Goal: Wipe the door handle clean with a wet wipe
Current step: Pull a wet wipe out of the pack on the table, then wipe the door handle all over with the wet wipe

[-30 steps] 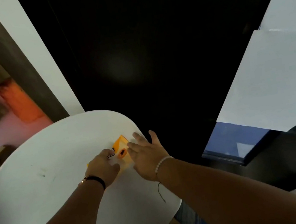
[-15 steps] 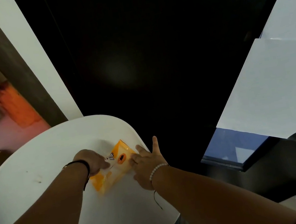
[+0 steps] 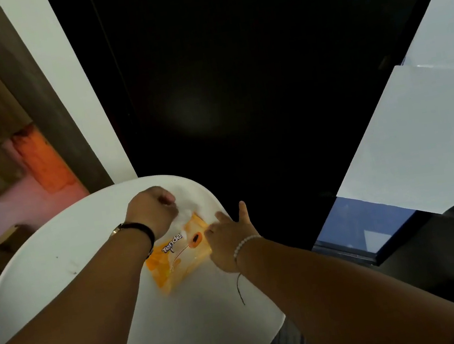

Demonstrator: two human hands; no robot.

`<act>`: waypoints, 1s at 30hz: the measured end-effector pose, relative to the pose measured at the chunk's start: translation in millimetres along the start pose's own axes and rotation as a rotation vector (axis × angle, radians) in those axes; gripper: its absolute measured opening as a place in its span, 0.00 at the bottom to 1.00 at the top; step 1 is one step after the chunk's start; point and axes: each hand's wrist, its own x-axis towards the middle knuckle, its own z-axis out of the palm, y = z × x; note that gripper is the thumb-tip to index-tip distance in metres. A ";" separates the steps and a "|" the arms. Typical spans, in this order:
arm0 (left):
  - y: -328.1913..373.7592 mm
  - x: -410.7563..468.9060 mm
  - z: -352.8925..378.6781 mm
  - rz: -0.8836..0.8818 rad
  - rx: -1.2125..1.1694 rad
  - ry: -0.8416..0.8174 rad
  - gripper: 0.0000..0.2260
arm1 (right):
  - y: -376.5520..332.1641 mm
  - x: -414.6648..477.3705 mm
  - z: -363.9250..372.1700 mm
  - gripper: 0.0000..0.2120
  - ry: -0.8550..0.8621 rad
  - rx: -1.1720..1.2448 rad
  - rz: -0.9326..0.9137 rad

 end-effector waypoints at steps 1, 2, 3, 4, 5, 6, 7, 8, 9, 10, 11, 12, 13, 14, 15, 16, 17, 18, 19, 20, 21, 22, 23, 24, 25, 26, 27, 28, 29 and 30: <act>9.2 -1.3 0.6 0.048 -0.018 0.000 0.07 | 3.9 -0.9 -10.0 0.19 0.052 0.078 0.008; 18.4 -2.8 1.0 0.095 -0.040 0.000 0.06 | 8.4 -2.1 -19.2 0.19 0.102 0.201 0.023; 28.5 -3.8 1.7 0.137 -0.062 -0.009 0.07 | 14.9 -5.1 -28.7 0.20 0.153 0.351 0.051; 38.5 -5.2 2.1 0.174 -0.079 -0.022 0.07 | 21.4 -7.3 -37.0 0.24 0.201 0.498 0.085; 45.3 -5.6 2.6 0.207 -0.090 -0.039 0.09 | 26.8 -8.7 -44.1 0.27 0.242 0.618 0.114; 54.9 -6.6 3.9 0.241 -0.090 -0.067 0.10 | 34.1 -11.2 -50.5 0.30 0.282 0.706 0.148; 62.3 -7.1 5.7 0.262 -0.082 -0.094 0.11 | 40.4 -13.9 -56.1 0.30 0.317 0.760 0.183; 71.2 -8.5 8.7 0.279 -0.070 -0.123 0.12 | 48.7 -17.5 -60.9 0.29 0.350 0.767 0.215; 78.9 -8.6 13.3 0.293 -0.065 -0.150 0.12 | 57.9 -23.1 -64.9 0.26 0.371 0.727 0.231; 85.6 -9.4 18.3 0.305 -0.063 -0.174 0.13 | 66.3 -28.8 -67.9 0.22 0.380 0.658 0.239; 94.1 -10.5 24.7 0.329 -0.060 -0.194 0.13 | 76.2 -36.7 -70.1 0.17 0.383 0.578 0.246; 101.0 -12.5 30.3 0.351 -0.048 -0.209 0.12 | 83.8 -43.8 -70.4 0.12 0.380 0.520 0.246; 110.8 -15.3 38.2 0.385 -0.040 -0.229 0.11 | 93.7 -53.1 -69.0 0.10 0.379 0.494 0.253; 119.3 -19.1 44.4 0.413 -0.040 -0.254 0.10 | 100.8 -61.6 -67.2 0.10 0.381 0.497 0.260; 128.0 -23.1 50.1 0.441 -0.051 -0.283 0.10 | 107.9 -70.3 -66.1 0.10 0.399 0.512 0.277; 136.8 -27.3 54.9 0.466 -0.068 -0.310 0.10 | 114.9 -78.4 -65.4 0.11 0.424 0.536 0.297; 146.1 -31.2 61.0 0.492 -0.083 -0.337 0.10 | 123.3 -88.6 -65.0 0.12 0.450 0.562 0.317; 155.6 -35.2 65.9 0.508 -0.096 -0.357 0.10 | 131.3 -97.0 -64.5 0.12 0.467 0.583 0.331; 163.0 -38.0 69.9 0.520 -0.105 -0.372 0.09 | 138.6 -104.2 -64.4 0.12 0.483 0.593 0.335; 172.1 -42.4 75.4 0.535 -0.103 -0.389 0.07 | 147.8 -113.1 -63.2 0.11 0.499 0.597 0.341; 180.1 -45.9 80.7 0.554 -0.091 -0.400 0.06 | 156.1 -121.9 -61.9 0.10 0.513 0.605 0.345; 187.5 -49.4 85.0 0.577 -0.070 -0.406 0.04 | 164.1 -130.5 -59.9 0.09 0.524 0.618 0.348; 194.8 -52.7 90.2 0.612 -0.038 -0.410 0.02 | 172.3 -141.0 -57.6 0.08 0.525 0.626 0.352; 203.5 -58.2 95.1 0.656 0.004 -0.413 0.03 | 181.9 -152.6 -54.1 0.09 0.525 0.621 0.352; 210.1 -62.8 98.5 0.691 0.060 -0.417 0.05 | 190.0 -162.8 -50.4 0.10 0.520 0.612 0.351; 217.9 -68.1 103.1 0.717 0.118 -0.421 0.08 | 199.9 -173.7 -45.2 0.11 0.518 0.607 0.362; 225.1 -72.3 108.3 0.719 0.158 -0.427 0.10 | 209.5 -185.5 -41.0 0.11 0.524 0.611 0.387; 230.8 -75.0 112.8 0.706 0.177 -0.432 0.13 | 218.1 -195.6 -37.0 0.12 0.536 0.633 0.425; 236.3 -78.4 118.4 0.690 0.179 -0.437 0.15 | 226.2 -205.9 -33.4 0.12 0.553 0.664 0.477; 244.4 -83.1 125.9 0.670 0.159 -0.444 0.16 | 235.4 -217.2 -30.6 0.12 0.576 0.696 0.535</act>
